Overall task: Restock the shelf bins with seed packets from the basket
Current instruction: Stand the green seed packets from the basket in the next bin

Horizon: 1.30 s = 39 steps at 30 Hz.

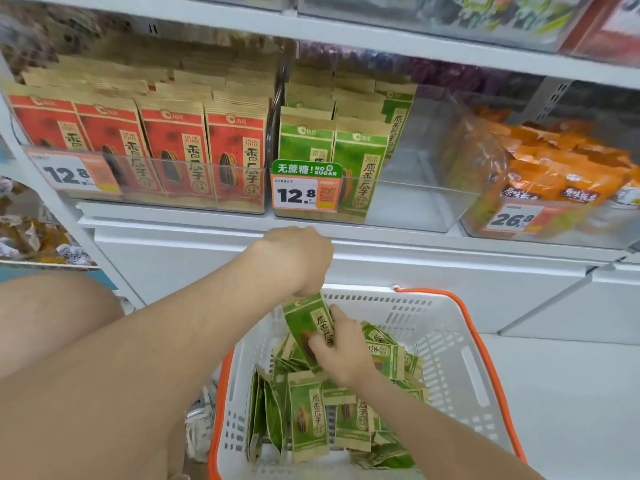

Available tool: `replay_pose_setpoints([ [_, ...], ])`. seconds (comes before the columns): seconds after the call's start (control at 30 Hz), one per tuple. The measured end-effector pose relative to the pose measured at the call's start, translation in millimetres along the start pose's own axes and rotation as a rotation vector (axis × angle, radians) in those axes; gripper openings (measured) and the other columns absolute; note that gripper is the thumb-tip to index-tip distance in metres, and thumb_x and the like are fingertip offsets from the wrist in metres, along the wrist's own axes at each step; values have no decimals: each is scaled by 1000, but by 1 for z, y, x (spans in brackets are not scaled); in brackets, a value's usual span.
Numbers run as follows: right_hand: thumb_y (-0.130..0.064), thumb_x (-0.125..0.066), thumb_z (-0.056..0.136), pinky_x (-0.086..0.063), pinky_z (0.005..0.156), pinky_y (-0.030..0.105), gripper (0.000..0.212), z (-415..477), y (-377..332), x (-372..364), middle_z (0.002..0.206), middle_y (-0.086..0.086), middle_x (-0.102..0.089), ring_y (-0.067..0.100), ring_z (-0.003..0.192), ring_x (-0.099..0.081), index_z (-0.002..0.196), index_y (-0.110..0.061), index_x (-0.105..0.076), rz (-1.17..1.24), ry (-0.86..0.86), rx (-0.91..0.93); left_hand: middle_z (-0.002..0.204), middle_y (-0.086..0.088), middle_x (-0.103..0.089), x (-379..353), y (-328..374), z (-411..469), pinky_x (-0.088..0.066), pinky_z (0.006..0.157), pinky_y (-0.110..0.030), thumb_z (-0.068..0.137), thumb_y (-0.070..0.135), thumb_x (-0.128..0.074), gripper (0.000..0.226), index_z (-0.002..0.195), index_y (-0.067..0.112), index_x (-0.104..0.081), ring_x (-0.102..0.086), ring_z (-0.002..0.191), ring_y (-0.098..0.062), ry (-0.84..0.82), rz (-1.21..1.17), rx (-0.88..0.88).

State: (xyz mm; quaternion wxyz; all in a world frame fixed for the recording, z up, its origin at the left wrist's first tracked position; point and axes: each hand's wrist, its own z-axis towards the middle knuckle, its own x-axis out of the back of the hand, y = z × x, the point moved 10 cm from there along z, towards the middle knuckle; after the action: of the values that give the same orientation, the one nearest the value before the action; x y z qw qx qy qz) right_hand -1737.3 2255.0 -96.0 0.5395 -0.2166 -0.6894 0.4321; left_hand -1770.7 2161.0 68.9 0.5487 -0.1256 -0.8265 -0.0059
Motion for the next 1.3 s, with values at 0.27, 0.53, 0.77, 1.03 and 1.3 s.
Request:
replay_pose_setpoints([
  [0.27,-30,-38,107,-39,59,27,19,13,-116,147,79,-19,-60,7,68,-55,102,-19,-52,246,714,256,87,-6,-63,73,-18,-14,-47,73,-42,107,63,-26,61,101,9,-54,-63,86,-34,548,-634,8],
  [0.53,-43,-29,112,-49,62,48,24,46,-193,234,84,-10,-65,19,72,-64,112,-26,-47,-159,652,463,69,1,-64,140,-30,-26,-53,68,-49,104,71,-32,61,87,20,-58,-63,70,-29,916,-794,-33],
  [0.77,-38,-41,112,-43,78,47,31,66,-219,294,108,-1,-61,26,93,-50,130,-15,-53,-409,639,648,116,-10,-56,159,-6,-18,-46,87,-48,101,29,-50,28,122,11,-55,-51,105,-34,1044,-284,58],
  [1.03,-37,-64,103,-56,81,47,32,148,-149,305,113,17,-69,40,101,-66,120,-10,-56,-530,509,51,161,-20,-36,145,4,28,-17,123,-61,98,53,-45,80,158,3,-28,-31,149,-42,841,-3,138],
  [1.3,-17,-60,100,-52,92,41,29,206,-123,303,126,25,-65,44,119,-62,125,-5,-59,-431,473,-184,136,-12,-56,156,-5,46,-19,121,-67,84,56,-42,78,145,8,-44,-51,127,-36,830,-15,118],
])
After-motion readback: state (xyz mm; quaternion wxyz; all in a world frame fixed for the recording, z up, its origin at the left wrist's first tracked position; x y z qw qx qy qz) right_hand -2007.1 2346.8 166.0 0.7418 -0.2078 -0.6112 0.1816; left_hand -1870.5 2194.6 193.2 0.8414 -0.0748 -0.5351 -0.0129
